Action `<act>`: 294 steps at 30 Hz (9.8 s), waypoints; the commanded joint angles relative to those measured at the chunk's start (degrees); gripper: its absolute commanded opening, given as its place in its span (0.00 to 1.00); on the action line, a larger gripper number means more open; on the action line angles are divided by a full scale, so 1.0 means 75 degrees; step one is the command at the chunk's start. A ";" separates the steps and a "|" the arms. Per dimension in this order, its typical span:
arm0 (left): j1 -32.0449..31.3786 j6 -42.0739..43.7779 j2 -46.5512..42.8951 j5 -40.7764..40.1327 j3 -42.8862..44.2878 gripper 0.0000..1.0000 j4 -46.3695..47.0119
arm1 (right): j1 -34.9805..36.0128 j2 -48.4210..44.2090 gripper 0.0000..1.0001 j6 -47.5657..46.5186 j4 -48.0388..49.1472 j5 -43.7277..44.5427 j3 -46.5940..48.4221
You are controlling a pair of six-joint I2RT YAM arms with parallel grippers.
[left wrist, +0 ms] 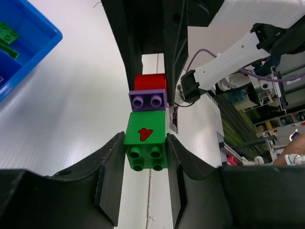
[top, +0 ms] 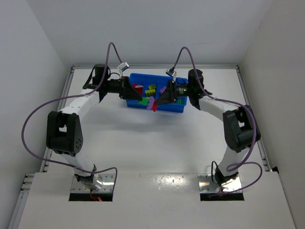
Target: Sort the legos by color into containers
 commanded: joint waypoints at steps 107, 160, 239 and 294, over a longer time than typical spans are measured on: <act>-0.1072 0.1657 -0.0368 0.0304 0.0440 0.00 -0.1508 | -0.0840 -0.0040 0.00 -0.0379 -0.1212 -0.1426 0.0437; -0.0015 0.0533 -0.2717 -0.6222 -0.1799 0.00 0.0436 | 0.0414 0.2752 0.85 -0.5814 -0.7304 0.6259 0.7330; 0.2948 0.2712 -0.0967 -0.3786 -0.0205 0.99 -0.2551 | 0.3530 0.0874 0.69 -1.2835 -0.7763 0.5675 0.1550; 0.3159 0.2865 -0.0732 -0.2792 -0.1000 0.89 -0.2062 | 0.3777 0.1449 0.10 -1.3155 -0.8032 0.5549 0.2428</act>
